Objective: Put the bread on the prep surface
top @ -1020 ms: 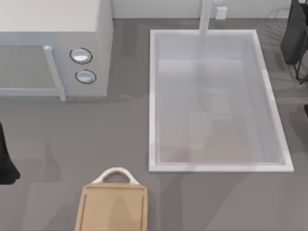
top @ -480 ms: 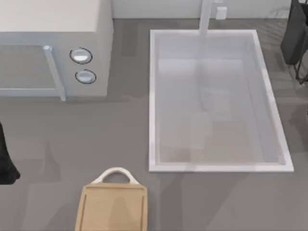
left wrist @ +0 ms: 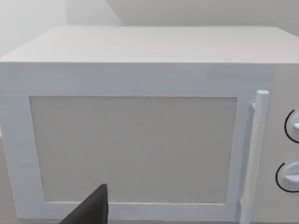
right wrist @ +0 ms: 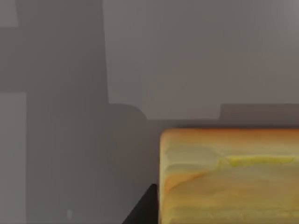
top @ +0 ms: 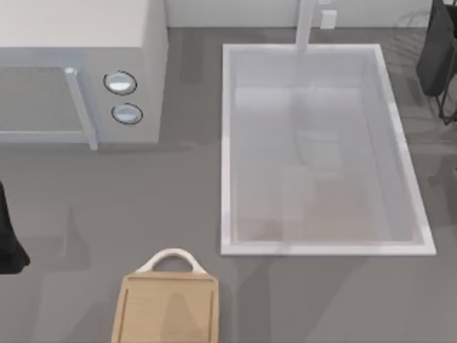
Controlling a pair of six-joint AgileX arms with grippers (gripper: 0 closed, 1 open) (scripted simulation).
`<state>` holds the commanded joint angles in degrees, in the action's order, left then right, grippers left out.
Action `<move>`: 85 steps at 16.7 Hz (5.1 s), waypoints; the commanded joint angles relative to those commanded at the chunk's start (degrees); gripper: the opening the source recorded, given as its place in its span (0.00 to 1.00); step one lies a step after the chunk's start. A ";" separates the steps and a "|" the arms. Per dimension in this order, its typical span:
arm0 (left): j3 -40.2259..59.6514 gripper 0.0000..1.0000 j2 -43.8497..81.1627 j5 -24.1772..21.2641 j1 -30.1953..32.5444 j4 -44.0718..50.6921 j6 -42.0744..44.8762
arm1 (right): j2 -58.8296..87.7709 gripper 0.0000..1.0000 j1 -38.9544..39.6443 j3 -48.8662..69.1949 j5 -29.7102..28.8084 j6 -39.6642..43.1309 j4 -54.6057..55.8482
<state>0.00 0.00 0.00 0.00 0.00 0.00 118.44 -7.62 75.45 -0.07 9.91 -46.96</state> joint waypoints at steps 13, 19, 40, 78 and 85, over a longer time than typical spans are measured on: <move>0.00 1.00 0.00 0.00 0.00 0.00 0.00 | -3.35 0.00 -0.02 7.07 0.15 0.13 -10.26; 0.00 1.00 0.00 0.00 0.00 0.00 0.00 | -7.43 0.00 -0.06 14.33 0.13 0.22 -21.13; 0.00 1.00 0.00 0.00 0.00 0.00 0.00 | 10.14 0.00 59.11 35.17 0.37 8.47 -25.91; 0.00 1.00 0.00 0.00 0.00 0.00 0.00 | 15.65 0.38 70.65 33.34 0.35 15.90 -17.29; 0.00 1.00 0.00 0.00 0.00 0.00 0.00 | 15.65 0.90 70.65 33.34 0.35 15.90 -17.29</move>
<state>0.00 0.00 0.00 0.00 0.00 0.00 134.09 63.03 108.79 0.28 25.80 -64.24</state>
